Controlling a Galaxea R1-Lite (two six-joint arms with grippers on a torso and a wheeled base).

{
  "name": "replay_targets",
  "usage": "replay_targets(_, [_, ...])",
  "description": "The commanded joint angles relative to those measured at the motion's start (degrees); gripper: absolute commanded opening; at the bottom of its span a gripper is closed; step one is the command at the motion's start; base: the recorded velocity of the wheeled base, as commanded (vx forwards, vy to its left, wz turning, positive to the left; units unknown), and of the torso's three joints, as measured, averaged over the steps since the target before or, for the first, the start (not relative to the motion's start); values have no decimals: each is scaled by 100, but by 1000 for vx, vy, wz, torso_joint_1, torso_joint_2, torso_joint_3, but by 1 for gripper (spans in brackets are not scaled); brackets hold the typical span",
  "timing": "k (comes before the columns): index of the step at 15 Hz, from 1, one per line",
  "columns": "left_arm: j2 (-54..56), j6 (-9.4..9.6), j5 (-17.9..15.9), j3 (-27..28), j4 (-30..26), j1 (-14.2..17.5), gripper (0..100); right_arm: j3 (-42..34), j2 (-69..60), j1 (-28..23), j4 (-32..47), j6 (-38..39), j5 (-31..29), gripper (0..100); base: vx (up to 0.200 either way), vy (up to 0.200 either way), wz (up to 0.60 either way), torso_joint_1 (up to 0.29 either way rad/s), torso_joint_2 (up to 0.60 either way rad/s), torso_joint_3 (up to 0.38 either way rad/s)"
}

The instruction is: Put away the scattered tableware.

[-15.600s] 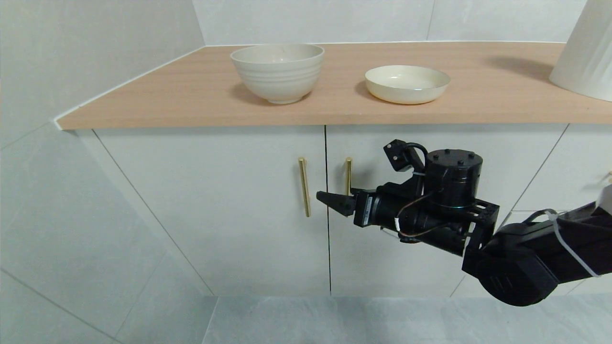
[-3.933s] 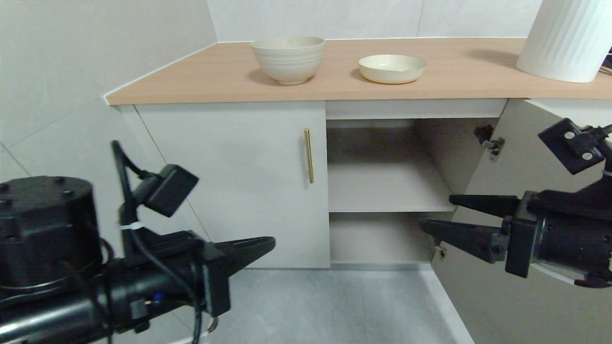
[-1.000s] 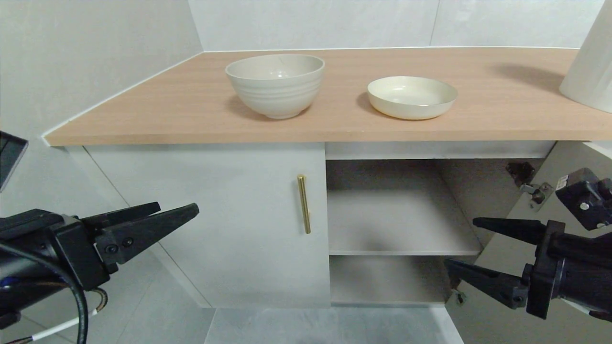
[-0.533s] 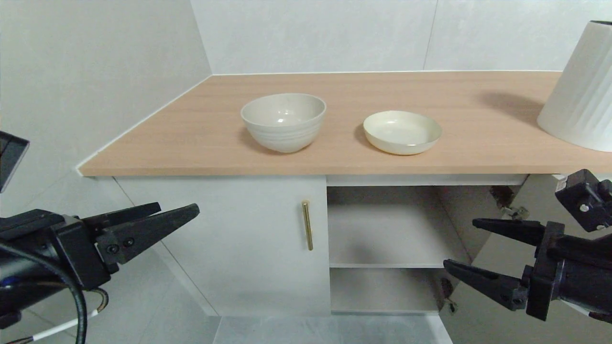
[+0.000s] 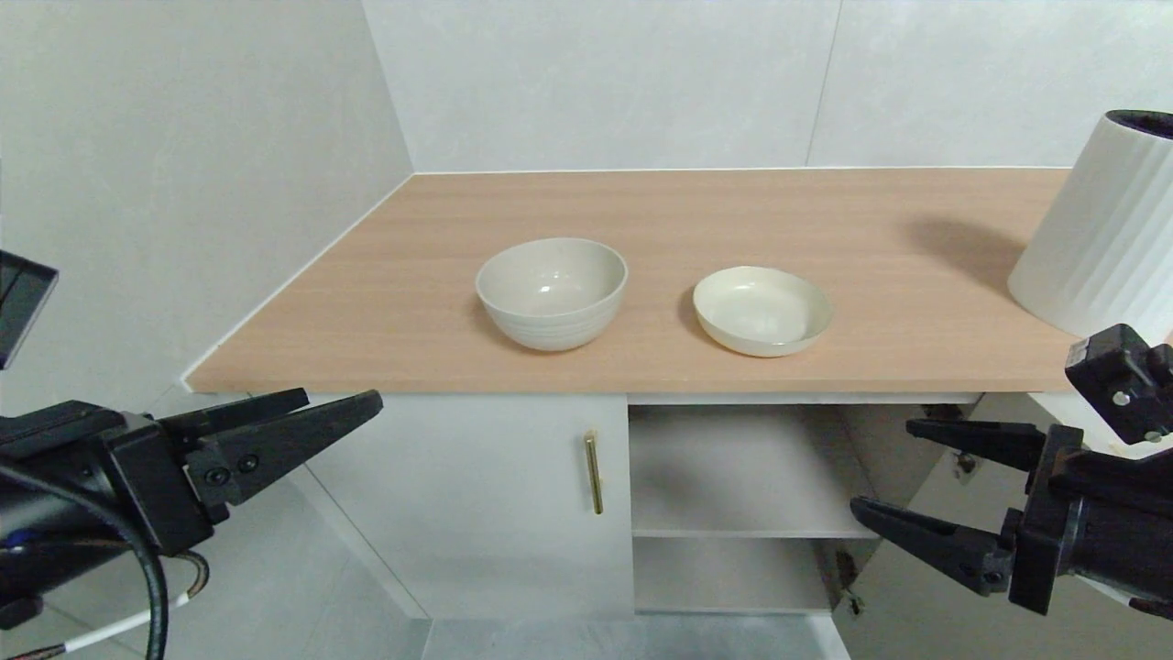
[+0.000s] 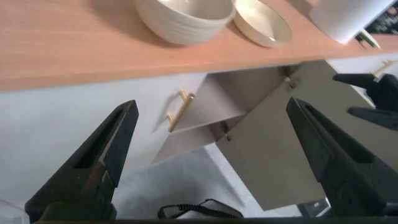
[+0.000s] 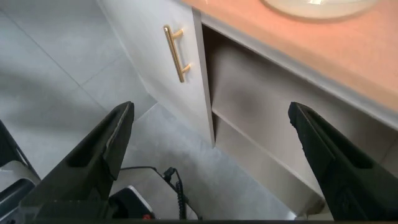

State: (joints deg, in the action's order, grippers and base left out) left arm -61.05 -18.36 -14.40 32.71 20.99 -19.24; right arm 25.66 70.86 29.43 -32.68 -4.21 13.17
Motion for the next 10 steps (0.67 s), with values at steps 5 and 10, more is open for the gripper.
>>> replay_targets(5, [-30,-1,-2,131,-34,-1,100,-9,50,2,-177,-28,-7,100,0,0,0,17,-31,-19])
replay_targets(10, [-1146,-1,192,1897,-1115,8,100,2523,718,-25,2011,886,-1053,100,0,0,0,0,0,0])
